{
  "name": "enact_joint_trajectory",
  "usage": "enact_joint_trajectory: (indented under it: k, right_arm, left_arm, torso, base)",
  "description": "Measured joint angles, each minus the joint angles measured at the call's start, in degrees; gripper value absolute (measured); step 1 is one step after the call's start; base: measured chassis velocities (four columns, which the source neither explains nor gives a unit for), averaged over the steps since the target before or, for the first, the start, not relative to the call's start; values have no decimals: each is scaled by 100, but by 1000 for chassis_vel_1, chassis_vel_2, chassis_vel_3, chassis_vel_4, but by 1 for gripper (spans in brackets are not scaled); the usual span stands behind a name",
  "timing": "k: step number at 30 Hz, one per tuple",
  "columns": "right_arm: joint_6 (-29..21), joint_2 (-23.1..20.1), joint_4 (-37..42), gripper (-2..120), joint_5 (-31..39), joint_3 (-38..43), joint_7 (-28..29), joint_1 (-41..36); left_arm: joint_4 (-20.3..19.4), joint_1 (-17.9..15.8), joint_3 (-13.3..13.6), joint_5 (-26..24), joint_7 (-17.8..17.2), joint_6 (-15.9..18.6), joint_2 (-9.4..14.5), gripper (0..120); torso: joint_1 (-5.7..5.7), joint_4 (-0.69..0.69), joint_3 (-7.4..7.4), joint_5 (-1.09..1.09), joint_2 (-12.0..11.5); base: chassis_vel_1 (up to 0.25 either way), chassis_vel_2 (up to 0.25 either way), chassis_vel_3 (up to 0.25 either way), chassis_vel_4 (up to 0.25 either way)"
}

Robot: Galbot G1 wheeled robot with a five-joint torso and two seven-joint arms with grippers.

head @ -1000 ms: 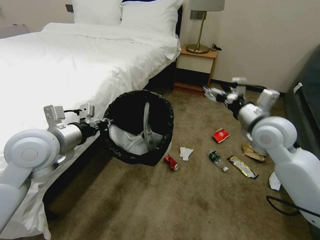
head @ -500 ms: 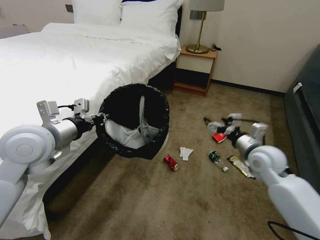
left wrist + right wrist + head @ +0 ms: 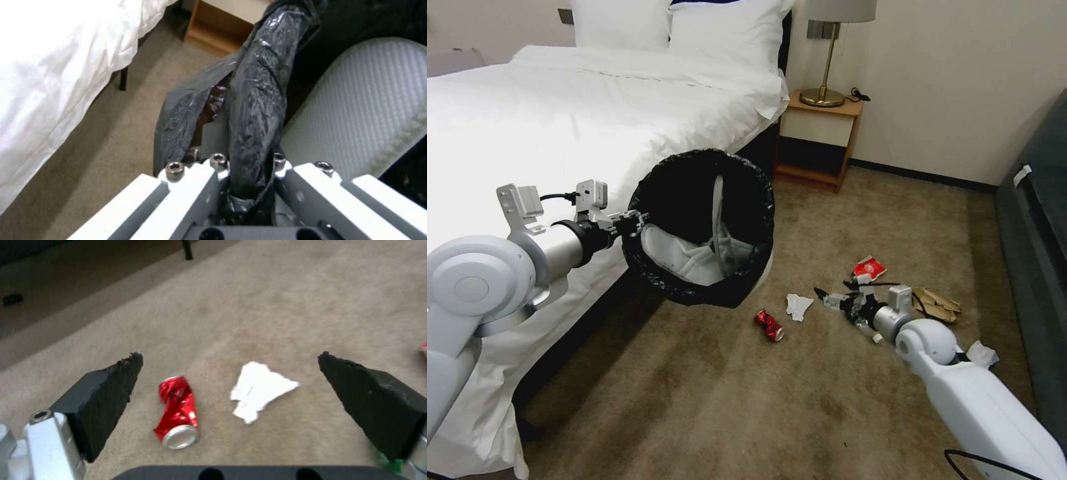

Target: Pick up the trash bin, then pick up the garbage on the floor and place it into the trash bin.

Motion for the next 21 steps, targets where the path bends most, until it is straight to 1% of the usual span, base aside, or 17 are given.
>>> enact_joint_trajectory:
  k: [1,3,4,6,7,9,10,11,13,15,18,21]
  right_arm:
    - [0,0,0,100,0,0,0,0]
    - [194,298,-505,100,-261,-235,-115,274]
    - [194,298,-505,100,-261,-235,-115,274]
    - [283,564,-888,100,-371,-384,-159,447]
    - [283,564,-888,100,-371,-384,-159,447]
    - [369,873,-1253,100,-406,-507,-156,552]
    - [369,873,-1253,100,-406,-507,-156,552]
    - [429,1013,-1420,100,-464,-545,-156,585]
    - [471,1090,-1525,100,-511,-561,-157,606]
    - [538,1281,-1800,100,-613,-564,-157,684]
    - [569,1370,-1955,100,-670,-561,-157,724]
    - [676,1581,-2341,100,-838,-545,-163,857]
  left_arm:
    - [0,0,0,0,0,0,0,1]
    - [-45,6,0,-1,3,0,39,1]
    - [-45,6,0,-1,3,0,39,1]
    - [-69,12,3,-11,3,0,69,1]
    - [-69,12,3,-11,3,0,69,1]
    - [-76,19,25,-21,37,0,144,1]
    - [-76,19,25,-21,37,0,144,1]
    - [-75,20,31,-20,56,0,170,1]
    - [-75,21,34,-22,67,0,179,1]
    - [-86,42,41,-22,80,0,191,1]
    - [-106,56,44,-22,89,0,194,1]
    - [-146,55,49,-22,119,0,199,1]
  torso:
    - [0,0,0,0,0]
    - [0,3,0,0,0]
    - [0,3,0,0,0]
    - [0,2,0,-1,0]
    - [0,2,0,-1,0]
    - [0,2,0,0,0]
    - [0,2,0,0,0]
    - [0,2,0,-1,0]
    - [0,2,0,1,0]
    - [0,1,0,-1,0]
    - [0,1,0,-1,0]
    - [0,0,0,-1,0]
  base:
    - [0,0,0,0]
    - [0,0,0,0]
    - [0,0,0,0]
    - [0,0,0,0]
    - [0,0,0,0]
    - [0,0,0,0]
    - [0,0,0,0]
    - [0,0,0,0]
    - [0,0,0,0]
    - [0,0,0,0]
    - [0,0,0,0]
    - [0,0,0,0]
